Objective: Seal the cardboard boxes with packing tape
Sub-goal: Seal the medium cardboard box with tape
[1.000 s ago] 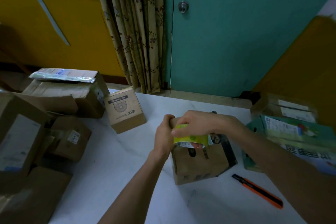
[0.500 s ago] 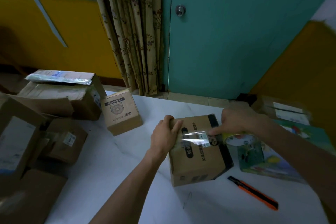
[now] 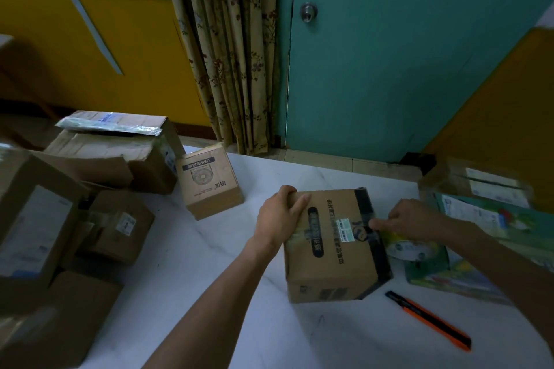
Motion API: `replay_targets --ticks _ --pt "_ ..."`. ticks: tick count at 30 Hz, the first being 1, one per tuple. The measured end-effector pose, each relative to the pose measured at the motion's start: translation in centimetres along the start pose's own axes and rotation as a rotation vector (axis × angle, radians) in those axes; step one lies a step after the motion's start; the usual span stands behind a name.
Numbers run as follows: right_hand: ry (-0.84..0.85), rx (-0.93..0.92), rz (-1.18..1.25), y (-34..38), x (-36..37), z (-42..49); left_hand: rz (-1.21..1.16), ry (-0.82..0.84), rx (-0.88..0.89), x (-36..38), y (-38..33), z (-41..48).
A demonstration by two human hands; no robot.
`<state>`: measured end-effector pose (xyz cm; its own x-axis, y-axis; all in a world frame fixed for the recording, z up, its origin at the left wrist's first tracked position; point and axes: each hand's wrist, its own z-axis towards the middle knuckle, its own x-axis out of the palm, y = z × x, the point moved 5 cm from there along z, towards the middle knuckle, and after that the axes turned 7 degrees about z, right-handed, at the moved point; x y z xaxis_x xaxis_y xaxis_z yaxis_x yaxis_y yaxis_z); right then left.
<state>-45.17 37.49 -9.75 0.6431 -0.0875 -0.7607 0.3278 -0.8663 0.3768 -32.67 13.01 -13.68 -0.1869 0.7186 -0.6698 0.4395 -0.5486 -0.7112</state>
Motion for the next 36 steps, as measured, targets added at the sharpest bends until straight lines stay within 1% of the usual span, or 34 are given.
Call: replay_targets --ticks 3,8,10,12,14,18,23,26,29,31,33,36 --pt "0.038 0.001 0.133 1.0 1.8 -0.6 0.066 0.046 0.036 -1.5 0.3 1.1" --pt "-0.030 -0.030 0.252 2.2 5.4 -2.3 0.415 0.092 0.119 -2.8 -1.2 1.8" --pt "-0.047 -0.029 0.261 2.0 6.5 -2.7 0.512 0.069 0.098 -1.6 -2.4 0.8" --pt "-0.065 -0.018 0.277 1.6 7.3 -2.8 0.572 0.074 0.025 0.4 -2.9 -0.9" --pt "-0.078 -0.014 0.323 1.1 7.8 -2.8 0.635 0.046 0.017 2.4 -3.5 -2.7" --pt "-0.086 -0.004 0.411 0.1 8.5 -3.1 0.720 -0.003 0.120 5.7 -5.6 -4.4" --pt "-0.081 -0.027 0.453 0.0 9.0 -3.4 0.754 0.025 0.186 6.6 -5.9 -4.4" --pt "0.012 -0.044 0.560 0.6 9.0 -3.6 0.728 0.061 0.178 5.8 -5.4 -3.4" --pt "0.214 -0.016 0.717 0.9 8.7 -4.6 0.708 0.103 0.180 4.8 -5.2 -2.5" --pt "0.304 -0.012 0.778 0.9 8.5 -5.3 0.705 0.109 0.175 4.5 -5.3 -2.4" --pt "0.342 -0.005 0.799 0.8 8.6 -5.6 0.703 0.110 0.159 4.7 -5.9 -2.8" --pt "0.338 -0.001 0.760 1.0 8.8 -5.6 0.741 0.139 0.138 6.3 -8.3 -3.9"
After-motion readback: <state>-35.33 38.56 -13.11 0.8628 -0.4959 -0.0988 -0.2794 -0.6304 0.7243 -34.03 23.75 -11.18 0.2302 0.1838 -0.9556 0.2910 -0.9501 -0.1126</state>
